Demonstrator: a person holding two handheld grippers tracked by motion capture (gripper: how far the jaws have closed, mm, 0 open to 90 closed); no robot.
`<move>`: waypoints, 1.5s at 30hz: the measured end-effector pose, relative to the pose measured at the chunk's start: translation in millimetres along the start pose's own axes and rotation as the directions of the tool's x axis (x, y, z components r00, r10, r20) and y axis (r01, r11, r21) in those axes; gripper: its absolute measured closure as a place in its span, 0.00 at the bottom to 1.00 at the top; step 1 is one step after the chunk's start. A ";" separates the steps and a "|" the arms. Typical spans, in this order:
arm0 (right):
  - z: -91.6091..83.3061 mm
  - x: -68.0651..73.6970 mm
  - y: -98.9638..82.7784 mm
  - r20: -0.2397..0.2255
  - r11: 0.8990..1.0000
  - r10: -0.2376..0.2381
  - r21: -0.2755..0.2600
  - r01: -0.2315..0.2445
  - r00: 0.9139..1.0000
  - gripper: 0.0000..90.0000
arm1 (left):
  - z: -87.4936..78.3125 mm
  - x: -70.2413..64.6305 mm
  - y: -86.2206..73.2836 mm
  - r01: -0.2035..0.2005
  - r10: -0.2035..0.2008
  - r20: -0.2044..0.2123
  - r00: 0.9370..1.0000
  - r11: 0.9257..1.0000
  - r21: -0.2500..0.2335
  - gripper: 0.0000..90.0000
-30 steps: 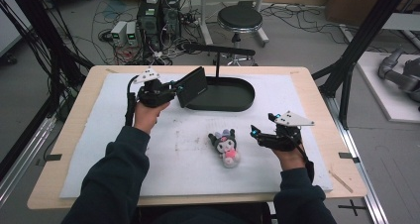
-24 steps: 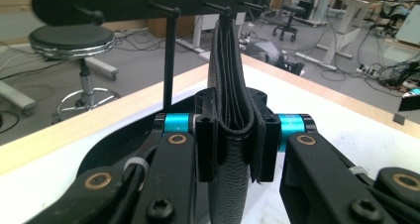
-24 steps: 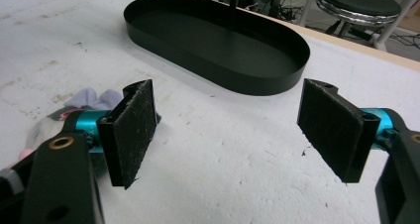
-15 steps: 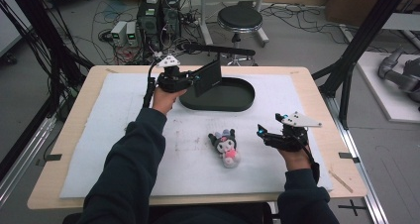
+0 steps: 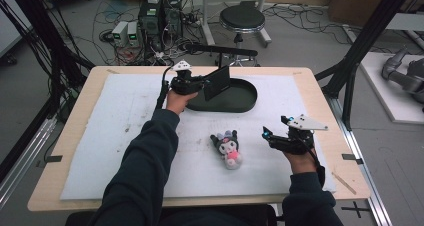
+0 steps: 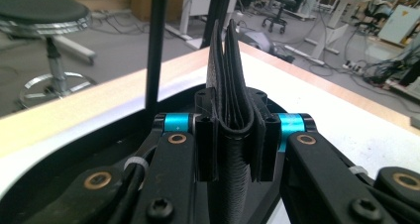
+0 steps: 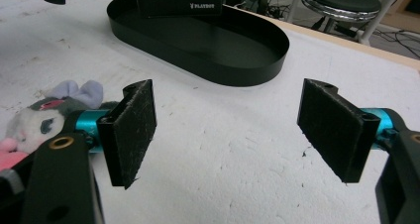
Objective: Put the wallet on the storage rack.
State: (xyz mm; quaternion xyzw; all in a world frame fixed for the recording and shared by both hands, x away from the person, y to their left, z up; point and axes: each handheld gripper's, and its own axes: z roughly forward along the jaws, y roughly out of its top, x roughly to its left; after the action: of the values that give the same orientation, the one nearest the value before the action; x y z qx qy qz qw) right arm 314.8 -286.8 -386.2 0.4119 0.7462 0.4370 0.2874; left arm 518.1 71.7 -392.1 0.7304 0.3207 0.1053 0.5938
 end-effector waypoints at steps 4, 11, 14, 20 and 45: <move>1.5 -0.8 -1.2 0.001 1.000 0.003 0.005 -0.003 1.000 0.26 | 11.0 0.4 -1.3 0.022 -0.022 0.021 1.000 0.999 0.027 0.85; 1.2 -0.9 -2.0 0.000 1.000 0.001 0.007 -0.001 1.000 0.26 | 27.8 6.3 -12.6 0.099 -0.101 0.023 0.995 0.993 0.056 0.85; 1.2 -1.8 -2.9 0.003 1.000 0.011 0.011 -0.011 1.000 0.26 | 34.3 5.9 -17.6 0.106 -0.108 0.013 0.994 0.990 0.089 0.85; -0.4 -2.0 -3.3 0.007 1.000 0.012 0.008 -0.012 1.000 0.26 | 33.3 10.3 -17.2 0.049 -0.016 -0.200 0.980 0.985 0.163 0.61; 4.0 5.5 -2.2 -0.003 1.000 -0.005 0.017 0.005 1.000 0.26 | -85.1 -32.4 -8.4 -0.009 0.001 -0.148 0.989 0.998 -0.055 0.25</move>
State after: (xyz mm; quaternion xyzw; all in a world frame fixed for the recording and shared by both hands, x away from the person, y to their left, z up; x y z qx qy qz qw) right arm 314.5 -281.0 -390.3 0.4117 0.7514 0.4307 0.2837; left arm 444.7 121.3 -369.4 0.7045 0.3590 0.1693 0.5883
